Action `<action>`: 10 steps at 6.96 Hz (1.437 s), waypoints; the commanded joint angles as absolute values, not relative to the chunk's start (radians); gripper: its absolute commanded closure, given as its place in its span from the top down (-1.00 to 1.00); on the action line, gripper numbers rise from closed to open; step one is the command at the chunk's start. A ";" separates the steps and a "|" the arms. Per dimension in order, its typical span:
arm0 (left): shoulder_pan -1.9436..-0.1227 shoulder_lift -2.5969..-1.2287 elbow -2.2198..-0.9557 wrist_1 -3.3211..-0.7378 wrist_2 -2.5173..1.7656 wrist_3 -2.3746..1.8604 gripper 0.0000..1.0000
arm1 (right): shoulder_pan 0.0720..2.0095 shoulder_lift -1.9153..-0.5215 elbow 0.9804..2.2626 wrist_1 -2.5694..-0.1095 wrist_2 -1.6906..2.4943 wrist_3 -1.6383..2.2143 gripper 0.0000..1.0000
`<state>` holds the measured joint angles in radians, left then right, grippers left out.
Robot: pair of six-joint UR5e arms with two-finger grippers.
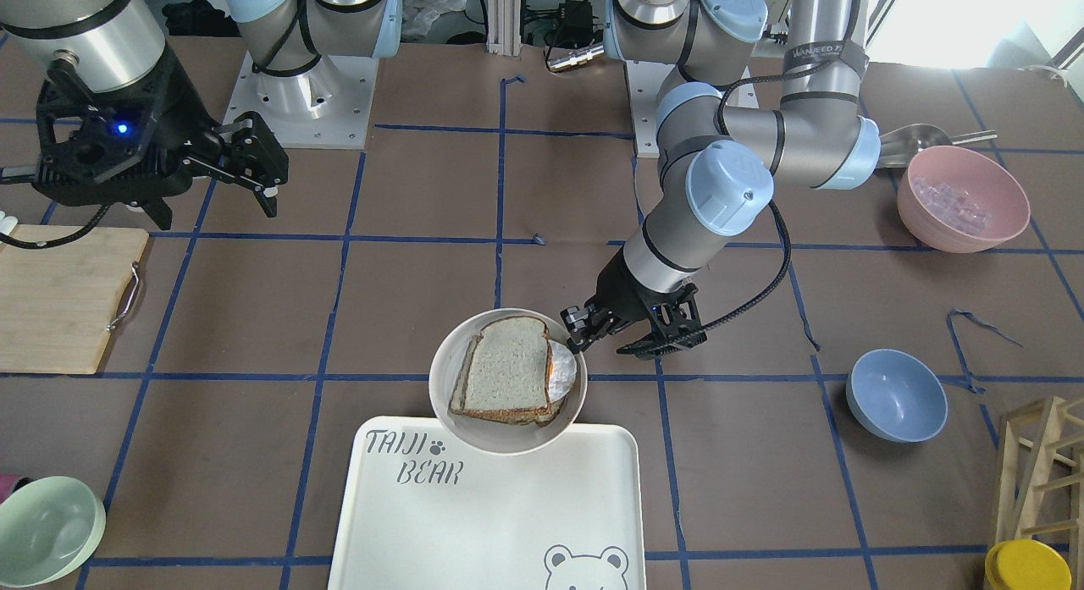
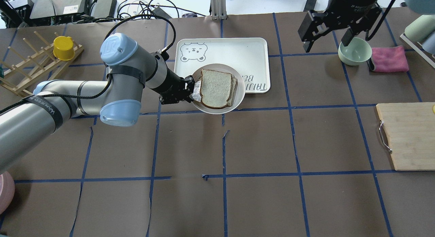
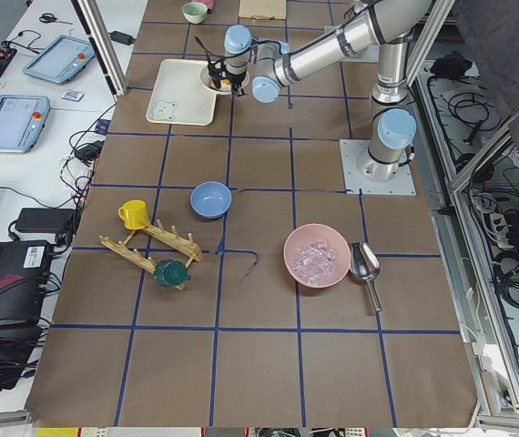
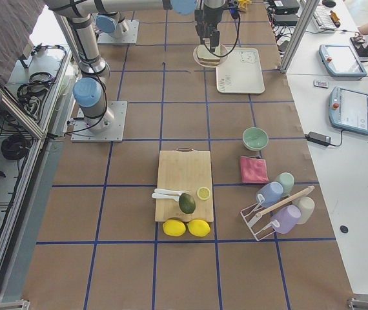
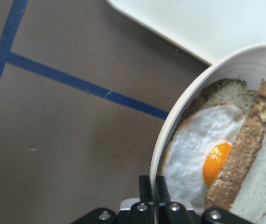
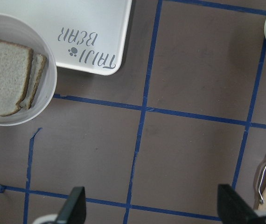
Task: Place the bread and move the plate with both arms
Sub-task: 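Slide the plate with the left gripper onto the bear tray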
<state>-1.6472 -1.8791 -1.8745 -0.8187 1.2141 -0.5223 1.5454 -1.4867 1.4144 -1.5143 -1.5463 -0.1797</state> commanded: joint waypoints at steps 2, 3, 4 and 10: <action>-1.646 -2.130 -1.596 -0.845 1.207 -0.577 -1.00 | 1.545 -1.489 1.420 -1.516 -1.545 -0.181 1.00; -1.646 -2.169 -1.557 -0.845 1.209 -0.578 -1.00 | 1.545 -1.489 1.420 -1.516 -1.545 -0.181 1.00; -1.646 -2.196 -1.539 -0.842 1.207 -0.580 -1.00 | 1.545 -1.488 1.422 -1.514 -1.546 -0.181 1.00; -1.651 -2.250 -1.453 -0.874 1.215 -0.578 0.52 | 1.546 -1.491 1.427 -1.517 -1.545 -0.179 1.00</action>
